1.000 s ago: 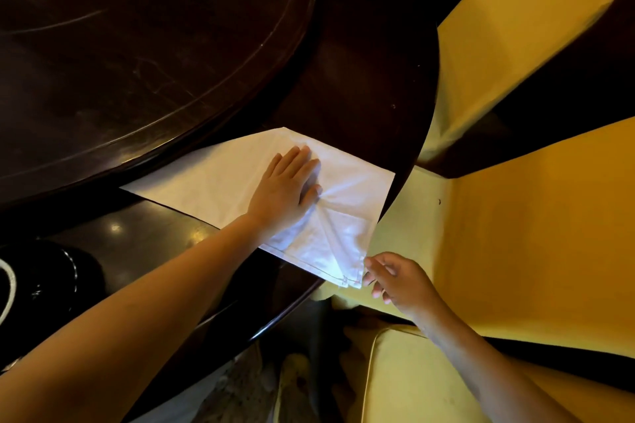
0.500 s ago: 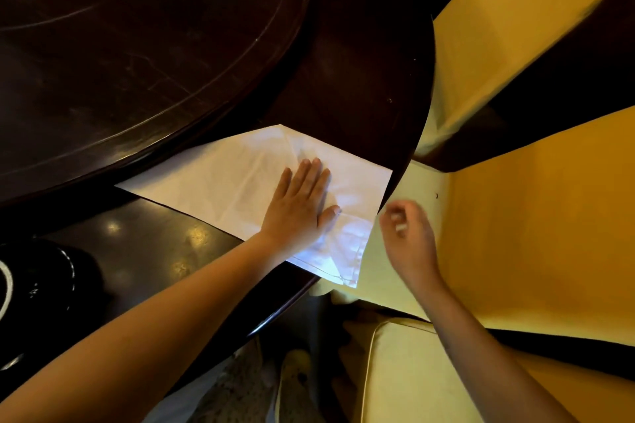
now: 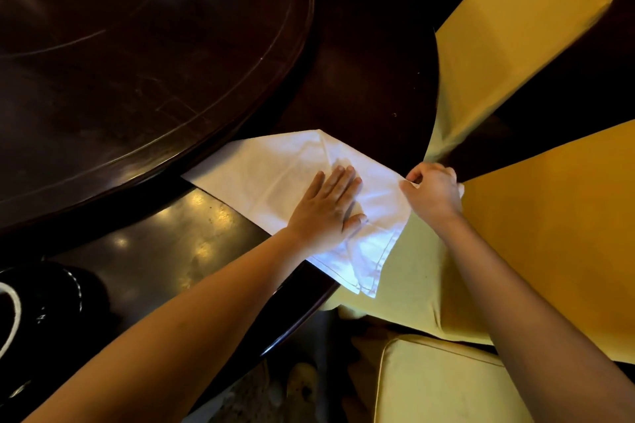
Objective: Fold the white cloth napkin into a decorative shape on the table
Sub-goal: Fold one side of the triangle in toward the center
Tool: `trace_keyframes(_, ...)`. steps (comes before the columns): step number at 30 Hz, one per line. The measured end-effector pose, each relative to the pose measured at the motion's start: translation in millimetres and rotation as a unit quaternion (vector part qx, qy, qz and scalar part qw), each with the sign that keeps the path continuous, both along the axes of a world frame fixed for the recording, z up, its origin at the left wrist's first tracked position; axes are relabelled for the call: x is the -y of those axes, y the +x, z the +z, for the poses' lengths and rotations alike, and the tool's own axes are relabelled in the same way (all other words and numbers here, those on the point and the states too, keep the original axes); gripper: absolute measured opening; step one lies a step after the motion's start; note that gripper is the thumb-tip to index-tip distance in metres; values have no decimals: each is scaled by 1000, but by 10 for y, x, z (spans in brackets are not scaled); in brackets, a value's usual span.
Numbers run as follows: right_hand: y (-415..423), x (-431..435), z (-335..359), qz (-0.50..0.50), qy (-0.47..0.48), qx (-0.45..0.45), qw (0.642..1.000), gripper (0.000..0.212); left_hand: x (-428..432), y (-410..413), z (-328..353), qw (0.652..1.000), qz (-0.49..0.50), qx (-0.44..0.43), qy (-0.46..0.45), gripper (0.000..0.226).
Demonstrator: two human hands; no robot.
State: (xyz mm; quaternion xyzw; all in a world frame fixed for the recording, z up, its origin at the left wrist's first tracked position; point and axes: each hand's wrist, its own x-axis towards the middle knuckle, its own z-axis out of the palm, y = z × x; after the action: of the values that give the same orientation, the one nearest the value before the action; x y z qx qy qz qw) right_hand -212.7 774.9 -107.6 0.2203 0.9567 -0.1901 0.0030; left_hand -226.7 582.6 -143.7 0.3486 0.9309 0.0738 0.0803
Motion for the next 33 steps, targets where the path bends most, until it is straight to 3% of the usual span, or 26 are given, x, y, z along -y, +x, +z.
trace_keyframes(2, 26, 6, 8, 18, 48, -32, 998, 21, -41, -80, 2, 1000, 3, -11, 11, 69)
trace_keyframes(5, 64, 224, -44, 193, 58, -89, 975, 45, 62, -128, 10, 996, 77, -34, 39, 76)
trace_keyframes(8, 84, 479, -216, 327, 71, 13, 942, 67, 211, -122, -24, 994, 103, -26, 23, 77)
trace_keyframes(14, -287, 541, -268, 280, 112, -24, 953, 69, 206, -123, -30, 994, 106, -9, 22, 79)
trace_keyframes(19, -769, 628, -69, 280, 82, -101, 951, 41, 214, -152, 17, 995, 99, 7, 32, 79)
trace_keyframes(23, -893, 633, -133, 345, 73, -1, 936, 52, 271, -283, 55, 985, 137, -15, 104, 66)
trace_keyframes(27, -621, 572, -311, 391, 133, 2, 911, 71, 363, -533, 17, 981, 158, -39, 104, 60)
trace_keyframes(33, -565, 518, -306, 393, 114, -5, 912, 78, 373, -841, -37, 996, 46, -21, 79, 58)
